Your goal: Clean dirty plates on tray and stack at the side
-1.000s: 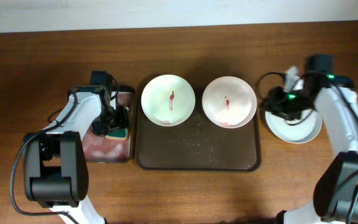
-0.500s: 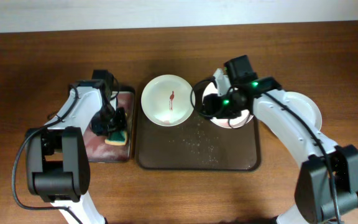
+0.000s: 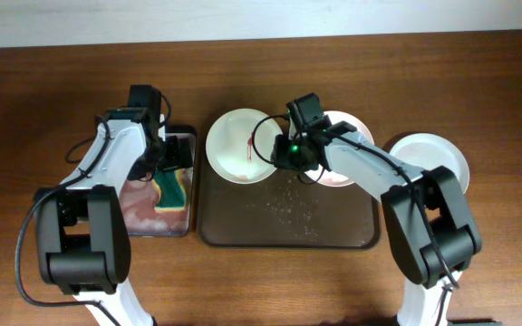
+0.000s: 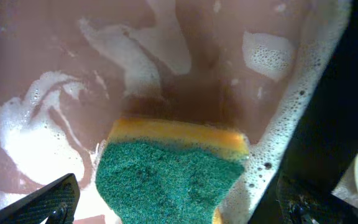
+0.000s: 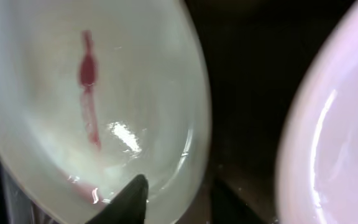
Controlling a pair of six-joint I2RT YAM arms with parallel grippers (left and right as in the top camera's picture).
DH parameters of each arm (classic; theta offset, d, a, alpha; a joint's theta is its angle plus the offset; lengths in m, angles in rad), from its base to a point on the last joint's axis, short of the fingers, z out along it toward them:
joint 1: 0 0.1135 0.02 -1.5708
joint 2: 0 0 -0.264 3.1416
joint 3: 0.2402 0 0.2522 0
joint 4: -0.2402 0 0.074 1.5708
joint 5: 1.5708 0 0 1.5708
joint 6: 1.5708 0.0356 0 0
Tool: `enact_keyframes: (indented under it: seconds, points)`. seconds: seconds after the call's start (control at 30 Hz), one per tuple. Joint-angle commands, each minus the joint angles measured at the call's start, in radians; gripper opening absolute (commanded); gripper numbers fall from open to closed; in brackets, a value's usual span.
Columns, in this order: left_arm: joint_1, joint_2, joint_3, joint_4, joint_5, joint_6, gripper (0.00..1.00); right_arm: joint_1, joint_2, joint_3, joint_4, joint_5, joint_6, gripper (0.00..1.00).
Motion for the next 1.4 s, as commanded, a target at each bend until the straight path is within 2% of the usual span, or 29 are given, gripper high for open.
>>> enact_keyframes:
  seconds: [0.0, 0.03, 0.27, 0.3, 0.33, 0.37, 0.63, 0.67, 0.7, 0.77, 0.8, 0.83, 1.0, 1.03, 1.07, 1.1, 1.17, 1.27, 1.3, 1.37]
  points:
    - [0.006, 0.009, -0.014, 0.002, -0.007, -0.002, 1.0, 0.007, 0.033, 0.017, -0.014, 0.002, 0.025, 0.07]
    - [0.006, 0.009, -0.014, 0.001, -0.007, -0.002, 1.0, 0.007, 0.03, 0.017, -0.037, -0.026, 0.023, 0.04]
    - [0.006, 0.009, -0.014, -0.023, -0.004, -0.002, 1.0, 0.0, -0.022, 0.017, -0.37, -0.048, -0.04, 0.04]
    - [0.006, 0.009, -0.014, -0.022, -0.004, -0.002, 1.0, 0.0, -0.022, 0.017, -0.375, -0.048, -0.04, 0.11]
    - [0.006, 0.009, -0.014, -0.021, -0.004, -0.002, 1.0, -0.002, -0.022, 0.017, -0.375, -0.047, -0.04, 0.22]
    - [0.006, 0.009, -0.014, -0.013, -0.005, -0.002, 1.0, -0.008, -0.022, 0.017, -0.356, -0.047, -0.04, 0.27]
    - [0.006, 0.046, -0.021, 0.036, -0.004, -0.002, 0.93, -0.053, -0.022, 0.017, -0.33, -0.048, -0.04, 0.27]
    - [0.006, 0.068, -0.021, 0.035, -0.003, -0.002, 0.84, -0.052, -0.022, 0.017, -0.33, -0.052, -0.04, 0.26]
    - [0.004, 0.081, -0.022, 0.036, -0.003, -0.002, 0.67, -0.052, -0.022, 0.017, -0.331, -0.052, -0.04, 0.26]
    - [-0.005, 0.091, -0.021, 0.038, -0.004, -0.002, 0.27, -0.052, -0.022, 0.017, -0.333, -0.052, -0.04, 0.26]
    - [-0.005, 0.09, -0.017, 0.04, -0.004, -0.002, 0.12, -0.052, -0.022, 0.017, -0.334, -0.051, -0.04, 0.26]
    - [-0.005, 0.089, -0.011, 0.04, -0.005, -0.002, 0.0, -0.052, -0.022, 0.017, -0.332, -0.051, -0.04, 0.26]
    - [0.019, 0.061, 0.057, 0.033, -0.007, 0.022, 0.0, -0.052, -0.022, 0.017, -0.33, -0.051, -0.04, 0.26]
    - [0.019, 0.056, 0.061, 0.031, -0.008, 0.029, 0.09, -0.052, -0.022, 0.017, -0.329, -0.051, -0.04, 0.27]
    - [0.018, 0.045, 0.063, 0.017, -0.007, 0.033, 0.7, -0.052, -0.022, 0.017, -0.325, -0.051, -0.04, 0.28]
    - [0.018, 0.041, 0.063, -0.021, 0.001, 0.033, 0.8, -0.052, -0.022, 0.017, -0.316, -0.051, -0.04, 0.32]
    - [0.018, 0.04, 0.061, -0.123, 0.035, 0.032, 0.8, -0.052, -0.022, 0.017, -0.298, -0.047, -0.044, 0.36]
    - [0.016, 0.04, 0.05, -0.181, 0.038, 0.032, 0.8, -0.052, -0.021, 0.017, -0.27, -0.006, -0.085, 0.35]
    - [0.011, 0.04, 0.035, -0.175, 0.038, 0.032, 0.8, -0.052, -0.021, 0.017, -0.284, 0.009, -0.097, 0.24]
    - [0.011, 0.04, 0.016, -0.166, 0.038, 0.032, 0.8, -0.047, -0.02, 0.017, -0.303, 0.007, -0.097, 0.11]
